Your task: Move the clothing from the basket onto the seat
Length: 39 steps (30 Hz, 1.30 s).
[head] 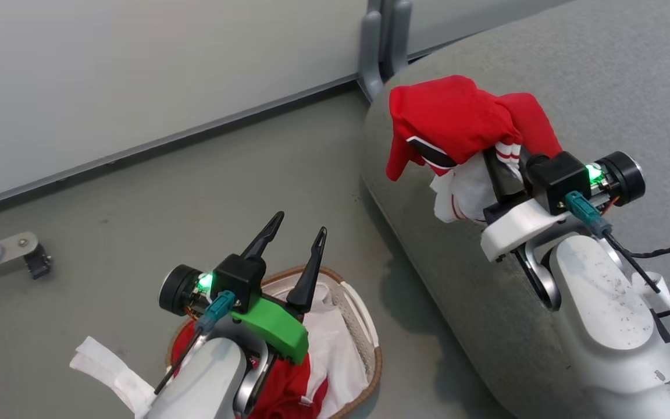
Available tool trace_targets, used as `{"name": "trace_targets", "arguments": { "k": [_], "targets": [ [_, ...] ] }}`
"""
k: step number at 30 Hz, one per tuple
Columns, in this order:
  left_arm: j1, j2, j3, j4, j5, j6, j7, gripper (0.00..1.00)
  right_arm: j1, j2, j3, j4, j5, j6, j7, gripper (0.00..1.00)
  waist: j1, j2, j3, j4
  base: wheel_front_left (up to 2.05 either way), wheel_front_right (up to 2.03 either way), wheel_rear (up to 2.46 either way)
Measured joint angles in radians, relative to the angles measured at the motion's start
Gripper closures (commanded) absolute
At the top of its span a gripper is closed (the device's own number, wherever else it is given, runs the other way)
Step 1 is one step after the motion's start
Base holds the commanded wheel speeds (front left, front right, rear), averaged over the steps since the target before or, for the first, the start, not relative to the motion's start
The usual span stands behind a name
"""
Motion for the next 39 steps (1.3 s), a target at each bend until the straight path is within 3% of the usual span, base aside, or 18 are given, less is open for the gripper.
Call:
{"name": "trace_targets", "arguments": {
  "k": [9, 16, 26, 33, 39],
  "targets": [
    [-0.044, -0.001, -0.023, 0.022, 0.033, -0.016, 0.000, 0.00, 0.019, 0.001, -0.068, -0.016, -0.011, 0.000, 0.000, 1.00, 0.0000, 0.0000, 0.099, -0.097, 0.00, 0.00, 0.00],
    [-0.075, -0.005, -0.034, 0.026, 0.042, -0.028, 0.000, 0.00, -0.036, -0.014, -0.105, -0.014, -0.026, 0.000, 0.000, 1.00, 0.0000, 0.0000, 0.174, -0.107, 0.00, 0.00, 0.00],
    [-0.119, -0.004, -0.033, 0.013, 0.067, -0.027, 0.000, 0.00, -0.350, -0.086, -0.312, 0.114, -0.014, 0.000, 0.000, 1.00, 0.0001, 0.0000, 0.250, -0.022, 0.00, 0.00, 0.00],
    [-0.165, -0.012, -0.052, -0.006, 0.102, -0.028, 0.000, 0.00, -0.590, -0.224, -0.397, 0.284, -0.034, 0.000, 0.000, 1.00, 0.0002, 0.0000, 0.324, 0.059, 0.00, 0.00, 0.00],
    [-0.184, -0.028, -0.062, -0.023, 0.111, -0.028, 0.000, 0.00, -0.653, -0.297, -0.438, 0.440, -0.058, 0.000, 0.009, 1.00, 0.0002, 0.0000, 0.399, 0.124, 0.00, 0.00, 0.00]
  ]
}}
